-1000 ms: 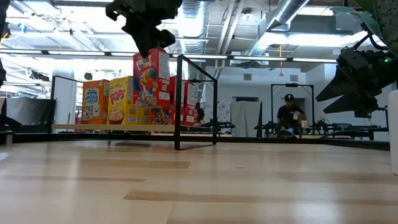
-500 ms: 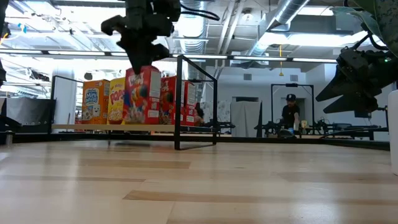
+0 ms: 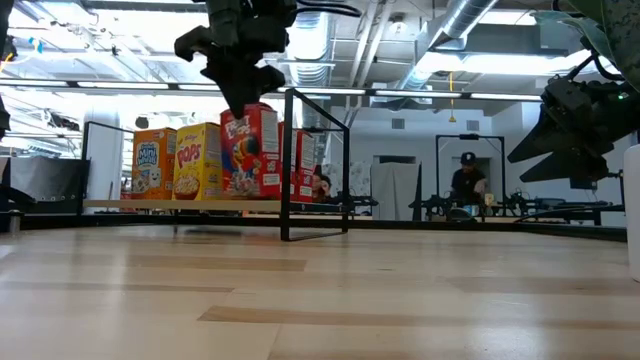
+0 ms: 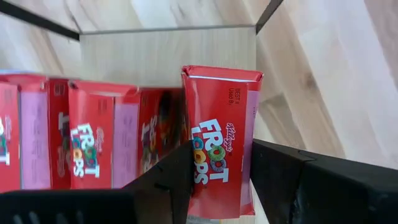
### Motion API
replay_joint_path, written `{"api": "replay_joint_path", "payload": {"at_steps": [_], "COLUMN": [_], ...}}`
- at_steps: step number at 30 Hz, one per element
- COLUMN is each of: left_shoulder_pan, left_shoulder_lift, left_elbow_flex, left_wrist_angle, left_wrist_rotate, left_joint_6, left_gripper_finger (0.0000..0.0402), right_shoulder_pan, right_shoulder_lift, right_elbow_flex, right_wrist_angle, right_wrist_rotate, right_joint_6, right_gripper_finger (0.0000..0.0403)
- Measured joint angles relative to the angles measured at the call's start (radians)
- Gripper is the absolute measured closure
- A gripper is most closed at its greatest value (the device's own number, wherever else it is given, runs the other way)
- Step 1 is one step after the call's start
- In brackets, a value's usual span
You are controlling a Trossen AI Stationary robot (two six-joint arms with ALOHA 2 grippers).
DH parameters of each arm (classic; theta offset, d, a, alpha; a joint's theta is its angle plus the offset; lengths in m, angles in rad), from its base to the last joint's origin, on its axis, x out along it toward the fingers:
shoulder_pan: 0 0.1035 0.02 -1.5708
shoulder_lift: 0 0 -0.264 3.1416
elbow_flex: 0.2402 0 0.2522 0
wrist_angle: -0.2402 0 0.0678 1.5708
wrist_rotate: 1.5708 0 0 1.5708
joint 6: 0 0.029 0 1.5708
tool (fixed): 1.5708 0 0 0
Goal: Stack cereal on shelf
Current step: Put the red cereal box aligned with the other red cereal boxes on the shelf
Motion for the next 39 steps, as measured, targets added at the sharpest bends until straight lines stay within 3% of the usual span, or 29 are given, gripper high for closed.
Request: {"api": "replay_joint_path", "payload": {"at_steps": [39], "left_shoulder_pan": [-0.004], "left_shoulder_lift": [0.007], "left_elbow_flex": [-0.006], "left_wrist_angle": [-0.011], "left_wrist_rotate": [-0.015], "left_joint_6": [-0.004], "left_gripper_finger": [0.0272], "right_shoulder_pan": [0.0], "right_shoulder_lift": [0.0], "right_elbow_flex": [0.002], "right_wrist_angle": [-0.007], "right_wrist_rotate": [0.004], "right_joint_6": [0.0], "right_gripper_finger": [0.0086]}}
